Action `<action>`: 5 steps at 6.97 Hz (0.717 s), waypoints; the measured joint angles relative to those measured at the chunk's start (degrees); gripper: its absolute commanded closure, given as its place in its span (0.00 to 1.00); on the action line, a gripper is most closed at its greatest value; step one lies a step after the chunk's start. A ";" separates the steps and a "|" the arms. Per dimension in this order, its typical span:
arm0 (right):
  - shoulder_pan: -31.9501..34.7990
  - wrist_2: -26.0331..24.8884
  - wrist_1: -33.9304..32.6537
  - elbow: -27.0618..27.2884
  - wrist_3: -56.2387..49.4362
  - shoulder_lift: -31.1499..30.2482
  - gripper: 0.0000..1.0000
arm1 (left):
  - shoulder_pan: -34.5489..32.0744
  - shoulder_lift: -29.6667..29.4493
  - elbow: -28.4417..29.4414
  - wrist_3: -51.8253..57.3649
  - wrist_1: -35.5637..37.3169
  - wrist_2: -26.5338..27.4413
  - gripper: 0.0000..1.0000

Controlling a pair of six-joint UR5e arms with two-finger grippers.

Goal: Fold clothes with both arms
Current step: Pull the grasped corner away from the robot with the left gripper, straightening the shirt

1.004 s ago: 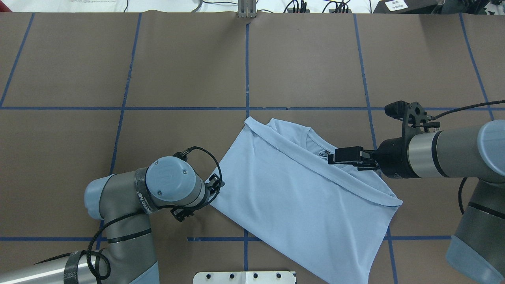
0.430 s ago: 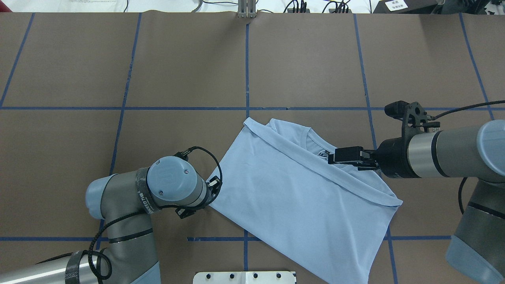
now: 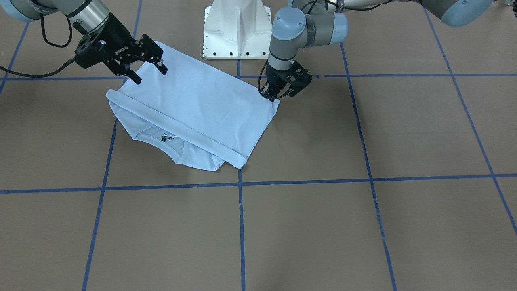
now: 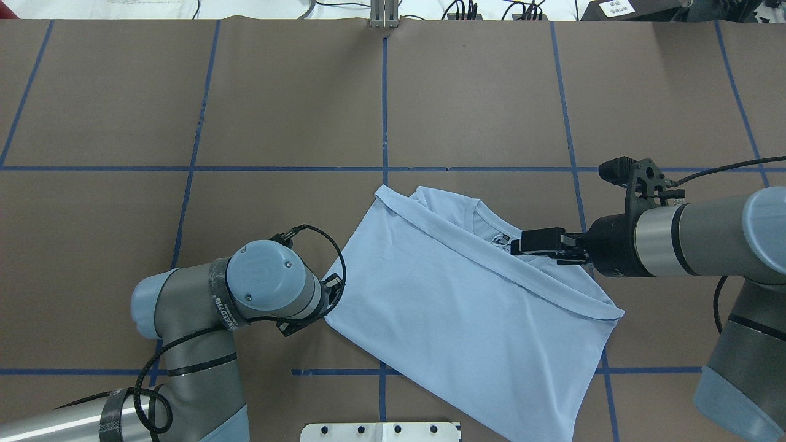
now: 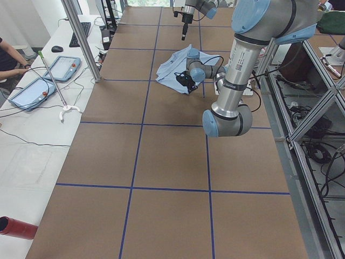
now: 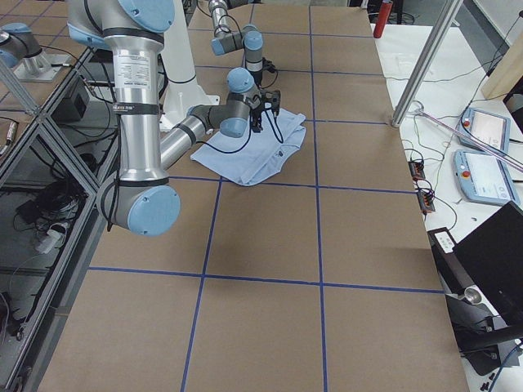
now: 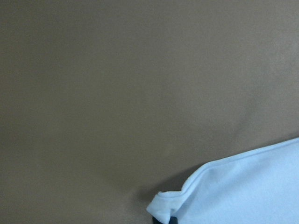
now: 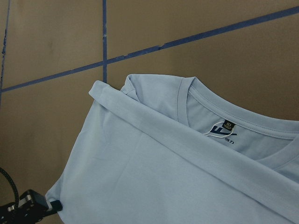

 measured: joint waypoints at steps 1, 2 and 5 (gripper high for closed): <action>0.00 0.02 0.00 0.00 0.00 0.00 0.00 | -1.32 -0.03 -0.08 0.31 0.06 -0.02 1.00; 0.00 0.05 -0.01 0.00 0.00 0.00 0.00 | -3.49 -0.05 -0.02 1.32 0.14 0.02 1.00; 0.00 0.07 -0.01 -0.02 0.04 0.11 0.00 | -11.20 -2.36 4.88 9.68 -2.23 3.36 1.00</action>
